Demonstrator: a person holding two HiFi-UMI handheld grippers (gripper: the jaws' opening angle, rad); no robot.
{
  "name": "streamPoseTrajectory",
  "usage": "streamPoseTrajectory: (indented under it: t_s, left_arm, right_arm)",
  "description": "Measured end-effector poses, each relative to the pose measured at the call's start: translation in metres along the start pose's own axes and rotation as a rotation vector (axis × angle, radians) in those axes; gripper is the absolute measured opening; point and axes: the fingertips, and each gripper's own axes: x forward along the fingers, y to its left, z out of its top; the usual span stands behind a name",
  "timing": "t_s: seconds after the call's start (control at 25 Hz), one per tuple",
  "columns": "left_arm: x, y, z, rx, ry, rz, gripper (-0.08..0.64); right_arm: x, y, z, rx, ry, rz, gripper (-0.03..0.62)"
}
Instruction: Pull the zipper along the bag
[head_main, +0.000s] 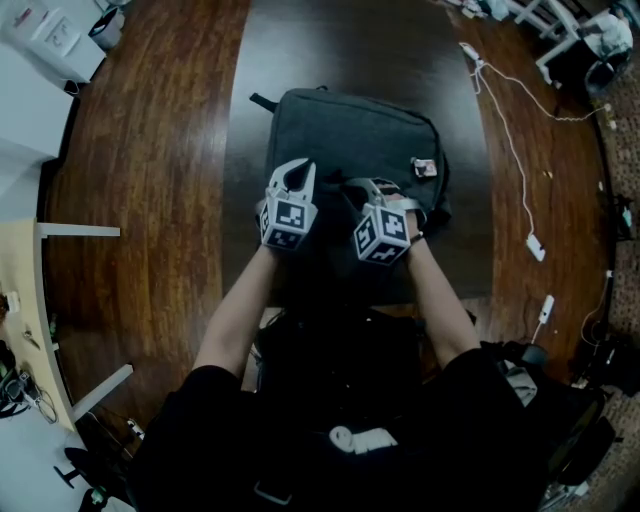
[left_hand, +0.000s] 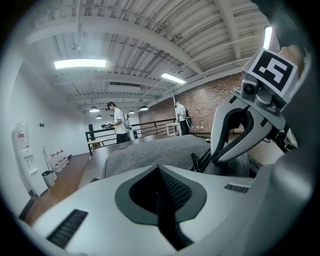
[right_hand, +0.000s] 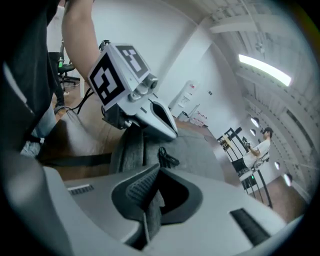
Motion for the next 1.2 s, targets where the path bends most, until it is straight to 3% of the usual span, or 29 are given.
streamPoseTrajectory:
  t_s: [0.2, 0.28, 0.36, 0.48, 0.64, 0.8, 1.0, 1.2]
  left_arm:
    - [0.003, -0.003, 0.001, -0.007, -0.009, 0.001, -0.005]
    - [0.003, -0.004, 0.001, -0.009, -0.005, -0.001, -0.005]
    - [0.002, -0.005, 0.000, -0.001, 0.000, 0.000, -0.005]
    - [0.003, -0.004, 0.002, 0.013, -0.001, -0.001, -0.005]
    - [0.004, -0.001, -0.002, 0.018, 0.007, 0.010, -0.005]
    - [0.004, -0.003, 0.001, 0.007, 0.004, 0.005, -0.005]
    - [0.005, -0.003, -0.002, 0.013, 0.000, 0.005, -0.005]
    - [0.004, -0.002, -0.002, 0.009, -0.002, 0.006, -0.005]
  right_arm:
    - [-0.002, -0.013, 0.006, 0.099, -0.062, -0.041, 0.035]
    - [0.000, -0.019, 0.006, 0.152, -0.062, -0.024, 0.153]
    - [0.006, -0.024, 0.002, 0.257, -0.056, 0.025, 0.184]
    - [0.015, -0.028, -0.004, 0.383, -0.030, 0.086, 0.184]
    - [0.016, -0.020, 0.004, 0.366, -0.012, 0.130, 0.181]
    - [0.015, -0.020, 0.006, 0.374, -0.008, 0.099, 0.136]
    - [0.003, -0.019, 0.012, 0.448, -0.070, 0.112, 0.124]
    - [0.003, -0.017, 0.011, 0.498, -0.070, 0.141, 0.131]
